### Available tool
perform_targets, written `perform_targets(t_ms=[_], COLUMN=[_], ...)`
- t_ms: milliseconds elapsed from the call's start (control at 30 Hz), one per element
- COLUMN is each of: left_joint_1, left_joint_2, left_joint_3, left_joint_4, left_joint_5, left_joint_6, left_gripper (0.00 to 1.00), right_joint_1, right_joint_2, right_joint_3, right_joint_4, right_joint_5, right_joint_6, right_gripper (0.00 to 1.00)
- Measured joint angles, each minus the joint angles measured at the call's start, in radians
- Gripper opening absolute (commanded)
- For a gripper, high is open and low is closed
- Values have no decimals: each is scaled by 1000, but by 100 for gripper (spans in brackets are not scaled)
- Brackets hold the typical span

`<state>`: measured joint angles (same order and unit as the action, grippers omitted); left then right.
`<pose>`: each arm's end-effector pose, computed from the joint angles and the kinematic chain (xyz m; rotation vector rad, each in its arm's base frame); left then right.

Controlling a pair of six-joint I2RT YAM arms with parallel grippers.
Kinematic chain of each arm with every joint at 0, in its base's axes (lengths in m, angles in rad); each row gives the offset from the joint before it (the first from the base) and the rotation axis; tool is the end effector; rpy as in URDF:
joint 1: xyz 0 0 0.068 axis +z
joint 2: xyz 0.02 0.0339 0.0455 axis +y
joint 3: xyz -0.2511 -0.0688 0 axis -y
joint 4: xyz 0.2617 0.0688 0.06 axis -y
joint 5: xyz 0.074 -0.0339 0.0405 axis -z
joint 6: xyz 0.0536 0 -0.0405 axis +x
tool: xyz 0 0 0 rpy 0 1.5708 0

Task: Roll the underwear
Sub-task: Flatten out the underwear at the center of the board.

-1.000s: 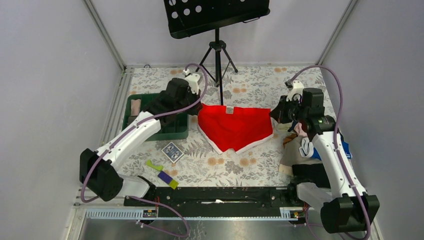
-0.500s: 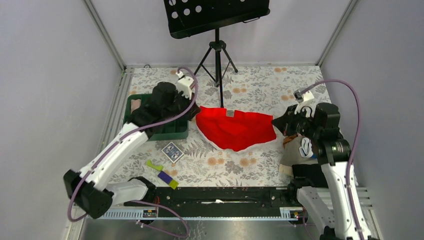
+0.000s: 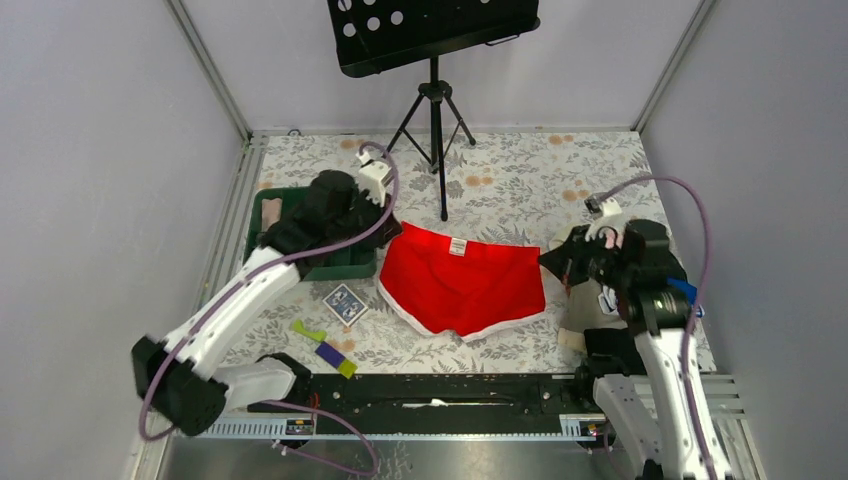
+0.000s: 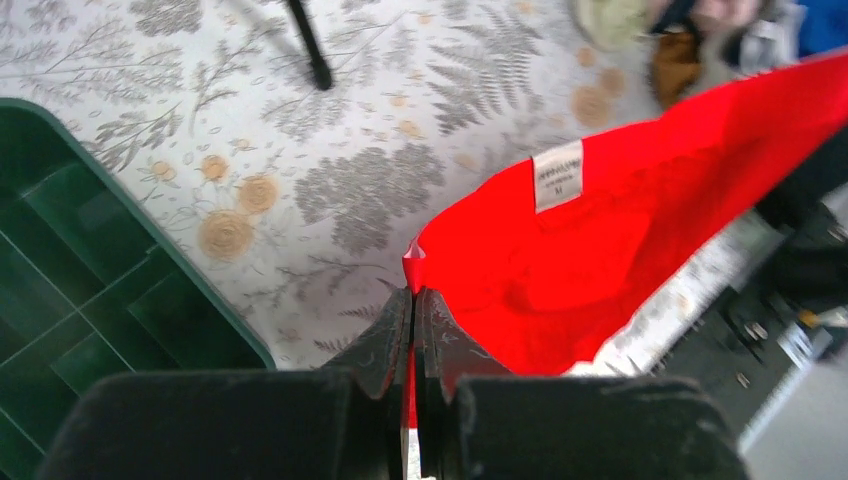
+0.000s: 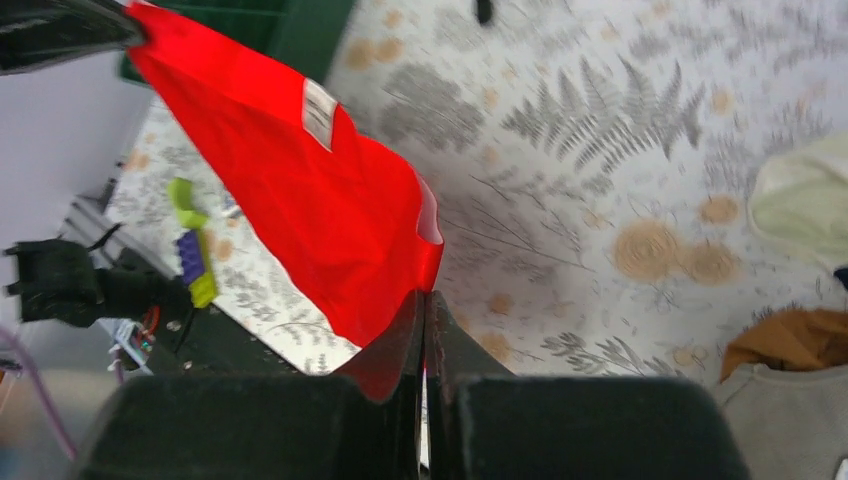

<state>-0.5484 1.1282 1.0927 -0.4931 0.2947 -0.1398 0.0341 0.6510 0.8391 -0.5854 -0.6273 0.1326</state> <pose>0.2345 -0.1615 0.3279 0.6155 2.0678 -0.7166 0.1732 0.0374 0.3281 -0.3178 1.9308 0.7242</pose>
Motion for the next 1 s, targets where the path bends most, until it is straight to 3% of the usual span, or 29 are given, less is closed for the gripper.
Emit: perform_targets(t_ms=[133, 167, 200, 233, 267, 367, 567, 833, 1000], left_joint_1=[1, 1, 0, 1, 2, 9, 23, 27, 21], left_joint_2=[205, 278, 366, 434, 518, 703, 696, 548, 543], left_joint_3=[0, 9, 29, 51, 90, 212, 255, 138, 53], left_joint_4=[114, 142, 161, 172, 171, 173, 185, 153, 82], left_joint_5=[-129, -167, -210, -240, -274, -336, -346, -98, -24], left_joint_6=[-50, -64, -76, -83, -92, -125, -106, 63, 143], left_gripper=[1, 1, 32, 45, 53, 61, 60, 54, 53], right_joint_1=[-3, -3, -3, -3, -3, -3, -4, -4, -4], right_joint_2=[224, 304, 377, 471, 554, 732, 765, 726, 787], right_joint_3=[-97, -103, -103, -99, -87, -30, 108, 61, 48], right_joint_4=[140, 187, 228, 282, 320, 390, 424, 388, 368], right_joint_5=[101, 132, 160, 198, 233, 331, 409, 296, 246], right_joint_6=[15, 19, 24, 35, 47, 63, 44, 16, 0], right_gripper=[1, 10, 19, 28, 36, 47, 47, 42, 37])
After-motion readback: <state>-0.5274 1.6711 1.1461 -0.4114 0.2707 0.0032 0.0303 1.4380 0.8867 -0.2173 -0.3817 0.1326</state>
